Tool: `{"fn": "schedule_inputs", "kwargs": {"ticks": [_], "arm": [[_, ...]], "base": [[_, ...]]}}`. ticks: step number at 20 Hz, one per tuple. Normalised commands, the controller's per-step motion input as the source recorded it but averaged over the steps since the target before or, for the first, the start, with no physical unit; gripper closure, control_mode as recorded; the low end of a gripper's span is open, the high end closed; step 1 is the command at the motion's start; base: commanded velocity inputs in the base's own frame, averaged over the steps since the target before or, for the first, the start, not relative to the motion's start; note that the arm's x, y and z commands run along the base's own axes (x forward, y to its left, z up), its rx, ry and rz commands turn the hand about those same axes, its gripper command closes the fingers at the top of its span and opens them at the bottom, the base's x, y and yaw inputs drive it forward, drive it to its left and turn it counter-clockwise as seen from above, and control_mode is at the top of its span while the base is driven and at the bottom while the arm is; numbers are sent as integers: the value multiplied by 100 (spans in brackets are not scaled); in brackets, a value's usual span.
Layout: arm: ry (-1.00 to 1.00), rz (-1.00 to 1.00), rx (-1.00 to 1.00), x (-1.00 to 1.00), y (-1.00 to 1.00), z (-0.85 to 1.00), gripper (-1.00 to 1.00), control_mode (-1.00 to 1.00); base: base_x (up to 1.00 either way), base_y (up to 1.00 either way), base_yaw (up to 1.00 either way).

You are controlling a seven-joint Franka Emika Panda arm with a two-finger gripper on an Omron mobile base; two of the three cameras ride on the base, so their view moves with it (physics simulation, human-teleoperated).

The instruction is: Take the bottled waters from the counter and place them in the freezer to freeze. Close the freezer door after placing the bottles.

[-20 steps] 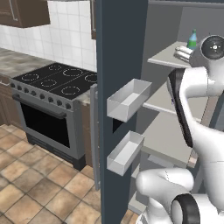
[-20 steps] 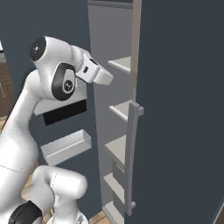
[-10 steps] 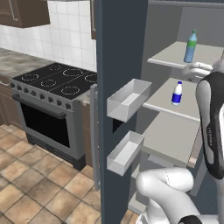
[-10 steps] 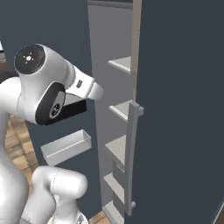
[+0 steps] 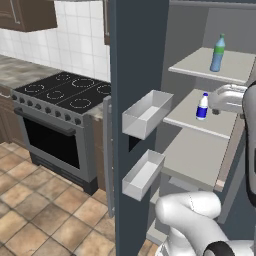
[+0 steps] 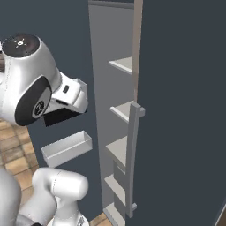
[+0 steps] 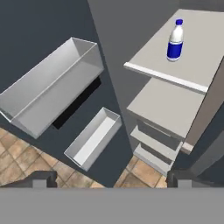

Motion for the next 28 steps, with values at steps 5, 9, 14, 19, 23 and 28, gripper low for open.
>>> {"fn": "schedule_inputs", "kwargs": {"ticks": [5, 9, 14, 19, 23, 28], "arm": [[40, -3, -5, 0, 23, -54, -100, -100], [34, -5, -8, -4, 10, -60, -100, -100], [24, 0, 0, -11, 0, -57, -100, -100], [1, 0, 0, 0, 0, -51, -100, -100], [-1, 2, 0, 0, 0, -37, -100, -100], [-7, 2, 0, -4, 0, -30, -100, -100]], "base": [[0, 0, 0], [0, 0, 0], [0, 0, 0], [0, 0, 0], [0, 0, 0], [0, 0, 0]]}}
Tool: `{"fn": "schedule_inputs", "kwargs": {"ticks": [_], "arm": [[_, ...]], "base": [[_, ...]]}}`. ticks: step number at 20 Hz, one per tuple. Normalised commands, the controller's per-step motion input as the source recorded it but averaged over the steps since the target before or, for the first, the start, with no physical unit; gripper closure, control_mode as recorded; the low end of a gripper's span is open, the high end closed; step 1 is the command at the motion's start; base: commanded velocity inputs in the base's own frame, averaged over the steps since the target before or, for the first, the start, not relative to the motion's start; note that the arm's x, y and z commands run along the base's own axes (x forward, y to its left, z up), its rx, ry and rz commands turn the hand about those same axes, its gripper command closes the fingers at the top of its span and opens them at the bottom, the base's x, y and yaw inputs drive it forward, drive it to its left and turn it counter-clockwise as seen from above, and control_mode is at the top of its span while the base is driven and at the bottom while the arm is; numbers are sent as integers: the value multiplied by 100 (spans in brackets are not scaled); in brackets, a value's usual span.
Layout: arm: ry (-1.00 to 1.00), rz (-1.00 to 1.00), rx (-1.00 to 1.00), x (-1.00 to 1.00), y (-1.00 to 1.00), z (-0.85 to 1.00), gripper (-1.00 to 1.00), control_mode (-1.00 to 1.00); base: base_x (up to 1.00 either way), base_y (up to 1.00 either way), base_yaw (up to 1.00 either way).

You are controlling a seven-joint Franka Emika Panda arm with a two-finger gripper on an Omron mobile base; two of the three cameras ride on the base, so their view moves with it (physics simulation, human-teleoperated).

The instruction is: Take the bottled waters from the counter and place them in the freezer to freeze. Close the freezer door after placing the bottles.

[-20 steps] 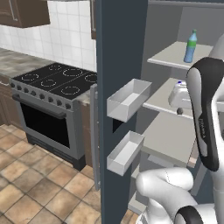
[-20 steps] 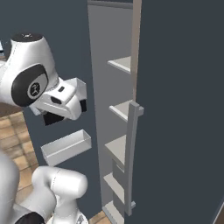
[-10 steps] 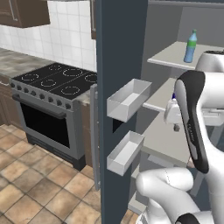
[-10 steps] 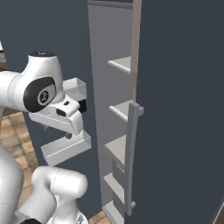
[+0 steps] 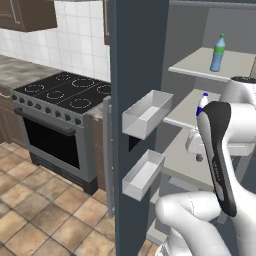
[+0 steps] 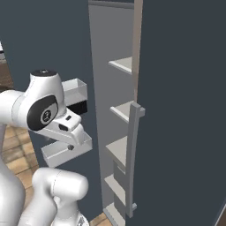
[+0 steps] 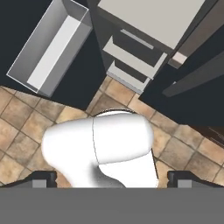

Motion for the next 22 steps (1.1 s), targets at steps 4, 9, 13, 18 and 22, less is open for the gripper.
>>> {"fn": "schedule_inputs", "kwargs": {"ticks": [4, 9, 13, 18, 22], "arm": [[-4, 0, -2, -1, 0, -45, -100, -100], [-9, 0, -4, 0, 0, -40, -100, -100], [-6, 0, -4, 1, 0, -31, -100, -100], [-4, 0, -2, 1, 0, -21, -100, -100], [0, 0, 0, 0, 0, -1, -100, -100]], "base": [[0, 0, 0], [0, 0, 0], [0, 0, 0], [0, 0, 0], [0, 0, 0]]}}
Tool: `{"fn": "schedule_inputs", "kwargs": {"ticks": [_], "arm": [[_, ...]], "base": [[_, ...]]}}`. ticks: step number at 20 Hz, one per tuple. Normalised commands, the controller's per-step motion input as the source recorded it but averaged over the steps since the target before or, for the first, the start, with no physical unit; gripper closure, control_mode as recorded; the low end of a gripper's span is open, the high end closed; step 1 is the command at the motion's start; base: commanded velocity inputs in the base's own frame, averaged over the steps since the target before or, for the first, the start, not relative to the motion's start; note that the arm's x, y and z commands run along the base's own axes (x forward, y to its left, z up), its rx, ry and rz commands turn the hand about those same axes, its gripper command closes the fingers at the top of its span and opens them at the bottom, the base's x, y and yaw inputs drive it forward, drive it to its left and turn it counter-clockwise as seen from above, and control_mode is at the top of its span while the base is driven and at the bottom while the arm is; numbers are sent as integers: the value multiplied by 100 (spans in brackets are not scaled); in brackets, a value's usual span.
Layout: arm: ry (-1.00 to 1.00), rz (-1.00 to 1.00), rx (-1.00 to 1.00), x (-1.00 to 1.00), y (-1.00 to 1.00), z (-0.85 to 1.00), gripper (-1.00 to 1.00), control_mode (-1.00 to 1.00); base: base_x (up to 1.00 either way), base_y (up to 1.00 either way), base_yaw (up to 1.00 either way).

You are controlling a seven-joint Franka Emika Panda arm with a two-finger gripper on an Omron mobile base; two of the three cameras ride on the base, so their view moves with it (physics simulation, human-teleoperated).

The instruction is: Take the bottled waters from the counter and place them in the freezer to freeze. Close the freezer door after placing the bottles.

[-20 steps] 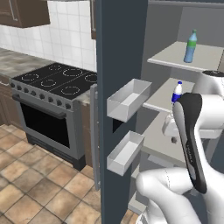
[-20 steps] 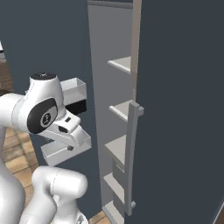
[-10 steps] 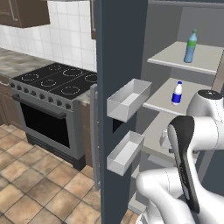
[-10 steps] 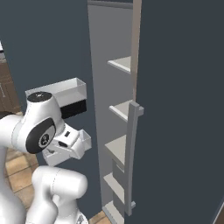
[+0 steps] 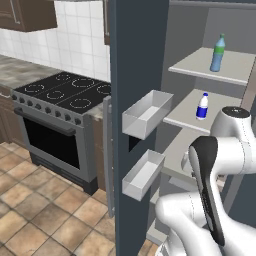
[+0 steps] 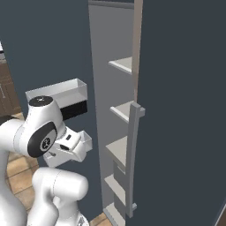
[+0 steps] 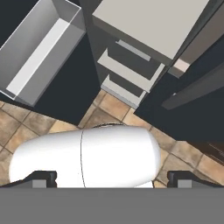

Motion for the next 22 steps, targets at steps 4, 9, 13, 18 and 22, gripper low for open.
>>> {"fn": "schedule_inputs", "kwargs": {"ticks": [4, 9, 13, 18, 22], "arm": [[0, 0, 0, 0, 0, 0, -100, -100], [0, 0, 0, 0, 0, 0, -100, 100], [0, 0, 0, 0, 0, 0, -100, 100], [0, 0, 0, 0, 0, 0, -100, 100], [0, 0, 0, 0, 0, 0, -100, 100]], "base": [[0, 0, 0], [0, 0, 0], [-24, 6, -1], [-50, 18, -16], [-35, 23, -29]]}}
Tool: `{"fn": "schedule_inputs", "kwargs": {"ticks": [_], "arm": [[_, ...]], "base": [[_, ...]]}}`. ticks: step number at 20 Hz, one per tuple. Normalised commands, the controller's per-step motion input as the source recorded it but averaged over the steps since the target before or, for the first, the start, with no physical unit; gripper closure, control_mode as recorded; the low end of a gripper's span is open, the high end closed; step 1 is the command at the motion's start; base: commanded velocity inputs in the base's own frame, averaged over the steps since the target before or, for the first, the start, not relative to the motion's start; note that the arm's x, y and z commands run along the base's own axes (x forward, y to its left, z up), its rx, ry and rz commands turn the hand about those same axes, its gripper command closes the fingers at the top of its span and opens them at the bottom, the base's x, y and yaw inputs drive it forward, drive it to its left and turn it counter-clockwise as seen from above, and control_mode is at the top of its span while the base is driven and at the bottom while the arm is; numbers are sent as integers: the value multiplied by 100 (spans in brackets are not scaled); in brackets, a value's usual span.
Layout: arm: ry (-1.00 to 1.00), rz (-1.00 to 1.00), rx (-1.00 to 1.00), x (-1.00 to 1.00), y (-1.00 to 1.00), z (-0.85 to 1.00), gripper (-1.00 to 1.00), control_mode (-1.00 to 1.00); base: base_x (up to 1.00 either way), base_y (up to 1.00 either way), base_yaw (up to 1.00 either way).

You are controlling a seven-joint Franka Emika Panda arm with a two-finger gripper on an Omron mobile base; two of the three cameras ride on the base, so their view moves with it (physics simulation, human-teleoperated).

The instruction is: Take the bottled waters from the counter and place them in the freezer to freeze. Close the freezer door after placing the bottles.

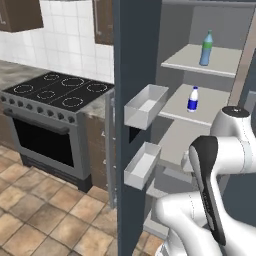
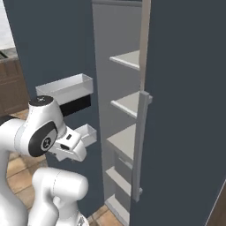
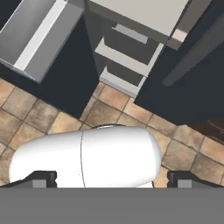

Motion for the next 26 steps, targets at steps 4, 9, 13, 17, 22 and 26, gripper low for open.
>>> {"fn": "schedule_inputs", "kwargs": {"ticks": [4, 9, 13, 17, 22, 26], "arm": [[0, 0, 0, 0, 0, 0, -100, 100], [0, 0, 0, 0, 0, 0, -100, 100], [0, 0, 0, 0, 0, 0, -100, 100], [0, 0, 0, 0, 0, 0, -100, 100], [0, 0, 0, 0, 0, 0, -100, 100], [0, 0, 0, 0, 0, 0, -100, 100]], "base": [[-32, 32, -36], [-48, 29, -48], [-48, 39, -45], [-44, 52, -40], [-14, 75, -23], [-3, 79, -18]]}}
